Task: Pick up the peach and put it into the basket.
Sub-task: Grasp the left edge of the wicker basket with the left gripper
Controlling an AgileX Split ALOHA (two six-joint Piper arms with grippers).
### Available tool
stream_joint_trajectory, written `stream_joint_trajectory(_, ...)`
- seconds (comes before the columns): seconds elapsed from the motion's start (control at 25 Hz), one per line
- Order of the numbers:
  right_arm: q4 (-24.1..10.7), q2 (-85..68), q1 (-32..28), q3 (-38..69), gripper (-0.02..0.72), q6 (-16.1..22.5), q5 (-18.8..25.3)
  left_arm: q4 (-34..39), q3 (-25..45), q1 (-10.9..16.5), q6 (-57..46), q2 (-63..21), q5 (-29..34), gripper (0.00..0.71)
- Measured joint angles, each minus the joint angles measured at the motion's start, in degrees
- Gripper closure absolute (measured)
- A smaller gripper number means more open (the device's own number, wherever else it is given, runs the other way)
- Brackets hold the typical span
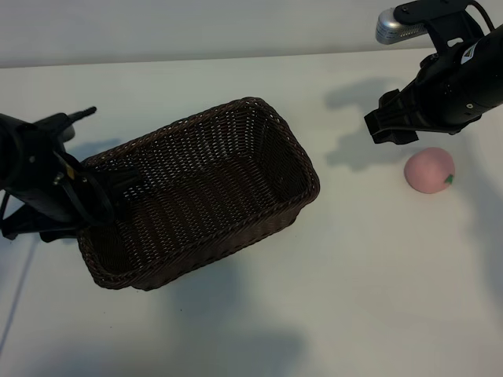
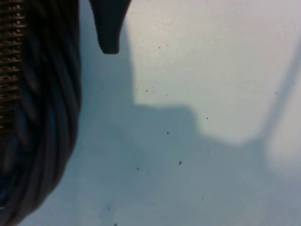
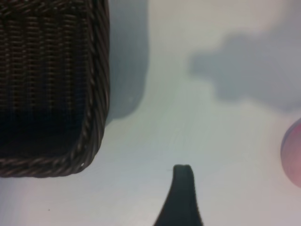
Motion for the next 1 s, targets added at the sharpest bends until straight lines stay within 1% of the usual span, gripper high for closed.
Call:
stream_joint_trajectory(0.16, 0.0, 0.0, 0.0, 0.0, 0.108, 0.0, 0.0, -1.0, 0.0, 0.0, 0.3, 2.1, -0.4, 0.145)
stream_joint_trajectory(0.4, 0.0, 0.0, 0.0, 0.0, 0.108, 0.0, 0.1, -5.7, 0.0, 0.0, 3.7, 4.2, -2.9, 0.145)
stream_joint_trajectory(0.48, 0.1, 0.0, 0.0, 0.0, 0.108, 0.0, 0.1, -6.1, 0.0, 0.0, 4.7, 4.4, -3.4, 0.152)
stream_joint_trajectory(0.56, 0.1, 0.0, 0.0, 0.0, 0.108, 0.0, 0.1, -6.4, 0.0, 0.0, 5.0, 4.5, -3.6, 0.181)
stream_joint_trajectory(0.64, 0.2, 0.0, 0.0, 0.0, 0.108, 0.0, 0.1, -6.7, 0.0, 0.0, 5.0, 4.5, -3.8, 0.247)
stream_joint_trajectory(0.72, 0.2, 0.0, 0.0, 0.0, 0.108, 0.0, 0.1, -7.2, 0.0, 0.1, 4.8, 4.5, -4.5, 0.290)
stream_joint_trajectory(1.0, 0.3, 0.0, 0.0, 0.0, 0.108, 0.0, 0.1, -7.3, 0.0, 0.1, 5.1, 4.5, -4.7, 0.298)
